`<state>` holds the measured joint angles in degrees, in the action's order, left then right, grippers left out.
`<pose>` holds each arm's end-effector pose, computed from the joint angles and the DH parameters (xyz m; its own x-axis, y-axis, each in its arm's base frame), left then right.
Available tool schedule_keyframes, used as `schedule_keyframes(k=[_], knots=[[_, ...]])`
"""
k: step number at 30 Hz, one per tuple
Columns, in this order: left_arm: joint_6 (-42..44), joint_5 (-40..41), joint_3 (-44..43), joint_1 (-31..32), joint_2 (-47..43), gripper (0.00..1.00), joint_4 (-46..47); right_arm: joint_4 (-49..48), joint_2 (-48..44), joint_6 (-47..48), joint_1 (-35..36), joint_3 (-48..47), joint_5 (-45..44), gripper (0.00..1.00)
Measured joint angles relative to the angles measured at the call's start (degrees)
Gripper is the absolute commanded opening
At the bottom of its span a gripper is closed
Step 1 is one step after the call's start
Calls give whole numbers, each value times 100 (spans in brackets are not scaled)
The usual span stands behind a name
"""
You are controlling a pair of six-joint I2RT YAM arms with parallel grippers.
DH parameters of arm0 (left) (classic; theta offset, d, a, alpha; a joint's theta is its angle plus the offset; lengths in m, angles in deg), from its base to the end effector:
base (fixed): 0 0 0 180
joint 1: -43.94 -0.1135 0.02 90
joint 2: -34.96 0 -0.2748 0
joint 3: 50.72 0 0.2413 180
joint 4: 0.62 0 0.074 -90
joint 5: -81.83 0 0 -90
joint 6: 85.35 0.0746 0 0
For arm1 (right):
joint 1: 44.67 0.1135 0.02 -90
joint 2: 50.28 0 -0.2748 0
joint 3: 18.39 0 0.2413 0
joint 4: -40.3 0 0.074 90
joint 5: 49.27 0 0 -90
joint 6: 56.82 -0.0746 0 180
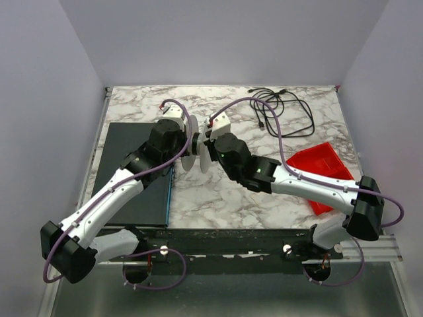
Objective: Wrap the cables
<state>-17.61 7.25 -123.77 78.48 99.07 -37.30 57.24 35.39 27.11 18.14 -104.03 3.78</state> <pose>0.2316 -0.1353 0.3303 -0.4885 -0.1071 -0.8660 0.1812 0.9584 -0.2207 0.2082 0.3072 0.3484 -0.1800 -0.1655 -0.9696 -0.4315 0.8991 -0.0733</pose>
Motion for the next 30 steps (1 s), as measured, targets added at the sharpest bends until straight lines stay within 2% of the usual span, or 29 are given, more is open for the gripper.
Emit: schedule_keyframes(k=[8, 15, 19, 25, 30], knots=[[452, -446, -4, 101, -212, 0, -195, -437, 83, 407, -55, -66, -455, 21], [684, -673, -7, 131, -334, 0, -538, -448, 81, 258, -535, -66, -254, 23], [743, -813, -11, 131, -525, 0, -669, -413, 74, -31, -1019, -35, 321, 23], [772, -1137, -125, 131, -776, 0, -787, -533, 4, -553, -1880, 404, 1637, 23], [717, -1432, -356, 131, -922, 0, -929, -870, 68, -944, -2337, 752, 2697, 23]])
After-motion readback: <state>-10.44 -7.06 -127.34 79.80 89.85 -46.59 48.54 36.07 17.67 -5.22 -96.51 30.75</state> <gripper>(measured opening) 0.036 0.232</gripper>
